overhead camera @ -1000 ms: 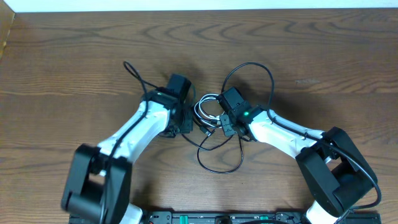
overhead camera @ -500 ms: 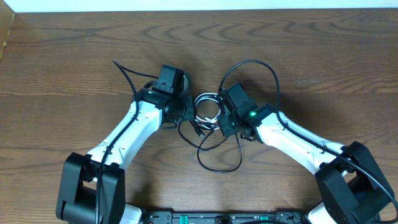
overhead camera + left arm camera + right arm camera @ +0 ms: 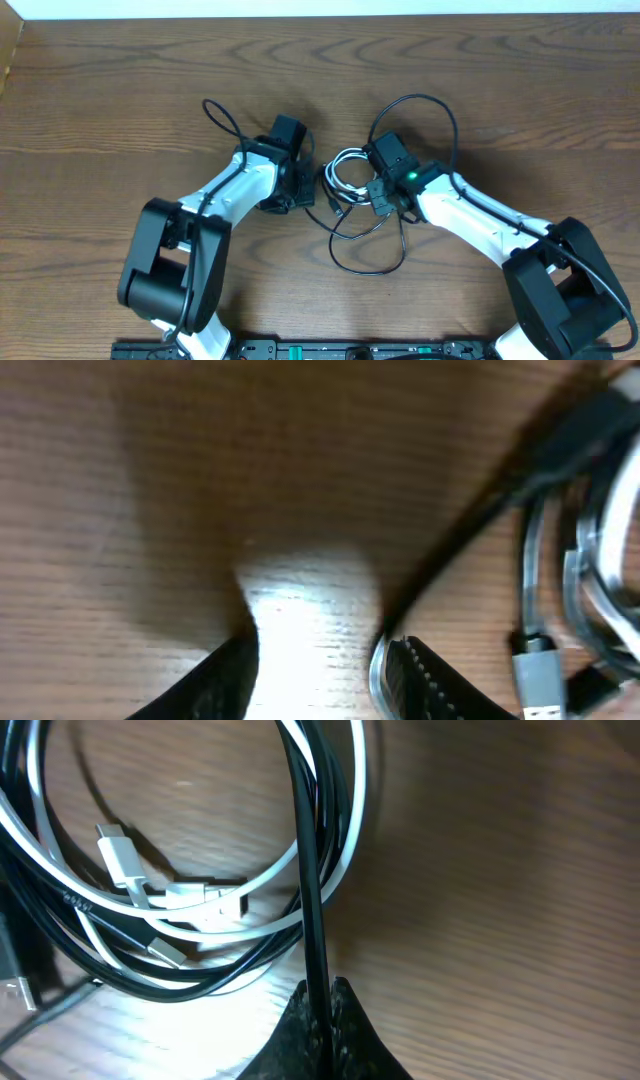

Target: Untangle cables

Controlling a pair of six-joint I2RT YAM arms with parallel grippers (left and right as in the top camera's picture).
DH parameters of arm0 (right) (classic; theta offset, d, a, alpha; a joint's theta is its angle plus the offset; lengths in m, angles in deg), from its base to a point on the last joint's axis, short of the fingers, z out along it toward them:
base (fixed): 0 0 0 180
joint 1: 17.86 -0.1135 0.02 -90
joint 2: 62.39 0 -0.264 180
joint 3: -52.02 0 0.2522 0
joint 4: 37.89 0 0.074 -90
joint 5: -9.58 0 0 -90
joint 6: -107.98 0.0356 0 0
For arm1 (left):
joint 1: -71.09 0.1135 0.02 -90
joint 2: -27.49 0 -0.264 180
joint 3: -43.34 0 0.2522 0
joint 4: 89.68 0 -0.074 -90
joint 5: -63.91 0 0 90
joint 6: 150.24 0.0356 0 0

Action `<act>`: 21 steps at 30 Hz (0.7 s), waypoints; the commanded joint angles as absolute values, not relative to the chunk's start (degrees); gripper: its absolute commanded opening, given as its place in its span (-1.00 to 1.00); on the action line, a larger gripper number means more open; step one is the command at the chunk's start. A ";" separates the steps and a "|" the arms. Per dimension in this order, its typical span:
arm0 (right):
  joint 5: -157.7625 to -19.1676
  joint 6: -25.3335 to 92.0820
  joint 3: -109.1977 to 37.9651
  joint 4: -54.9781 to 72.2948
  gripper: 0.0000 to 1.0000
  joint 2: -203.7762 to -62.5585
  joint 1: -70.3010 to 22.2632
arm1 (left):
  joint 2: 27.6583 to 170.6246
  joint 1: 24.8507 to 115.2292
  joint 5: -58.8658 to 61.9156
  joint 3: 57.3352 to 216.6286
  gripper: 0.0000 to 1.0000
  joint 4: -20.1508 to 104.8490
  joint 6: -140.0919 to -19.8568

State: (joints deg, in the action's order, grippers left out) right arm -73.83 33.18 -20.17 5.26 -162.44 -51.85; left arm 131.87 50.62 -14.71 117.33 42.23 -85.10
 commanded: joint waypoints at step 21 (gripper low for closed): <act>-68.59 30.95 -20.87 9.32 -0.98 -162.86 -46.17 | 138.80 61.44 9.26 119.45 -0.05 27.69 -68.51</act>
State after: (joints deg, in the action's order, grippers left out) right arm -69.85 31.54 -20.17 9.08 -162.44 -46.41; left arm 135.48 61.11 -12.94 120.50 26.27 -78.28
